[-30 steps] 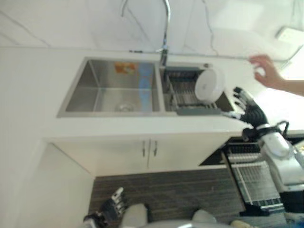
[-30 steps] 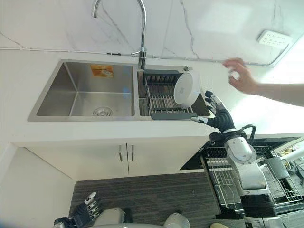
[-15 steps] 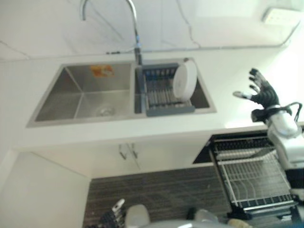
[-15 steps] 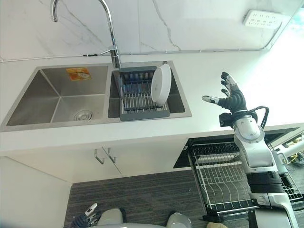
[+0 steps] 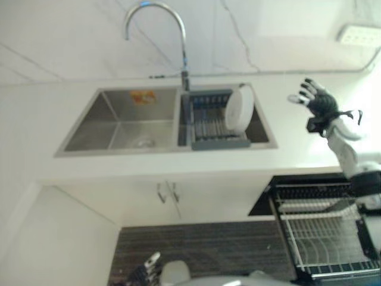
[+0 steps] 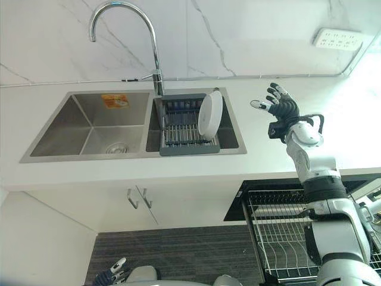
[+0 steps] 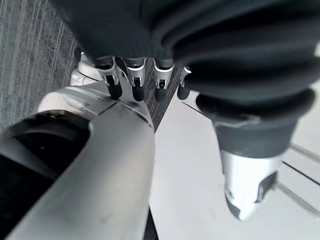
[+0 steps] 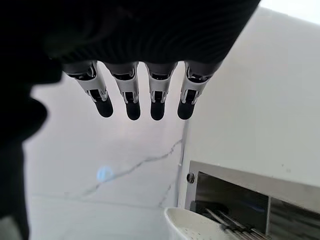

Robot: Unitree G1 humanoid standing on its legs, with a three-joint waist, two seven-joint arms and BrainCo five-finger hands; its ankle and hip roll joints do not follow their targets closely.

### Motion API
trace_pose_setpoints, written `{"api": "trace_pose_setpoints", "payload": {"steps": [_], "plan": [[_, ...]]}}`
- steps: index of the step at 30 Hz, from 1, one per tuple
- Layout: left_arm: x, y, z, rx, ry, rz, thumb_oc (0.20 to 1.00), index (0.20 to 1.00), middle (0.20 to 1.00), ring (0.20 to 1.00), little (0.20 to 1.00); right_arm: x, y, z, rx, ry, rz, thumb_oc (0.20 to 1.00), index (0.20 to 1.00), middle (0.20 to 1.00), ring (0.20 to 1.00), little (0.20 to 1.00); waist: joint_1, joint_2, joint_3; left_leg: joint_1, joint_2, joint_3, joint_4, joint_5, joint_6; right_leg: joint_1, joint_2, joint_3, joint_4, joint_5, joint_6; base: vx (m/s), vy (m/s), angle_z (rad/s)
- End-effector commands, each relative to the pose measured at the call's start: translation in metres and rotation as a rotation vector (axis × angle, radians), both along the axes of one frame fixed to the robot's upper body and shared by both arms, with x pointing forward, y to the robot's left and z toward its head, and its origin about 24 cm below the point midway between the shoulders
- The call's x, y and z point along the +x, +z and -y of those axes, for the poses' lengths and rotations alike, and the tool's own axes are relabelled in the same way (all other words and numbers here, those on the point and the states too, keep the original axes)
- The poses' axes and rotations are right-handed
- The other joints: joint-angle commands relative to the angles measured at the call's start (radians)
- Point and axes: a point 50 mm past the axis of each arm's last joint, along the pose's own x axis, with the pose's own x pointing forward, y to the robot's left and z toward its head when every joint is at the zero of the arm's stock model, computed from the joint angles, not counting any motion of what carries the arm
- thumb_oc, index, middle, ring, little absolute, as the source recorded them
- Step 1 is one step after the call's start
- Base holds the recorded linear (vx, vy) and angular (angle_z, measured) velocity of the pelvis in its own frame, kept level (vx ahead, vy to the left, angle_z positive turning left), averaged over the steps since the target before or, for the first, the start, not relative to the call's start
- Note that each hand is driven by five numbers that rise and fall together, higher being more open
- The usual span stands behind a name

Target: Place the dishes in the dishwasher.

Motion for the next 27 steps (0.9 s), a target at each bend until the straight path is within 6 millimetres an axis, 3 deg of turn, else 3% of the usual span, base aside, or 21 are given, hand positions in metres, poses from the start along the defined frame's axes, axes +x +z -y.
{"api": "trace_pose_setpoints", "payload": {"steps": [1,9,27], "plan": [[0.007,0.0,0.001,-0.006,-0.08,0.009,1.0,1.0,1.0,1.0,1.0,0.005,0.033,0.0,0.002,0.013,0.088,1.0,1.0,1.0,1.0,1.0,0.03,-0.018,-0.019,0.03,0.059,0.019,-0.005,-0.054,-0.062,0.007,-0.052,-0.006,0.0,-0.056,0.047,0.0,0.013,0.05],[0.009,0.0,-0.001,0.007,-0.072,-0.009,1.0,1.0,1.0,1.0,1.0,0.017,0.035,0.004,0.019,-0.013,0.005,1.0,1.0,1.0,1.0,1.0,0.056,-0.023,-0.024,0.027,0.052,0.007,-0.005,-0.052,-0.064,0.016,-0.06,-0.022,0.0,-0.055,0.048,0.01,0.013,0.08],[0.01,0.0,0.001,-0.006,-0.044,-0.004,1.0,1.0,1.0,1.0,1.0,0.027,0.007,0.008,0.116,-0.043,-0.165,1.0,1.0,1.0,1.0,1.0,0.083,-0.016,-0.016,0.016,0.043,-0.01,-0.005,-0.047,-0.063,0.011,-0.075,-0.026,0.0,-0.049,0.052,0.0,0.004,0.02]]}}
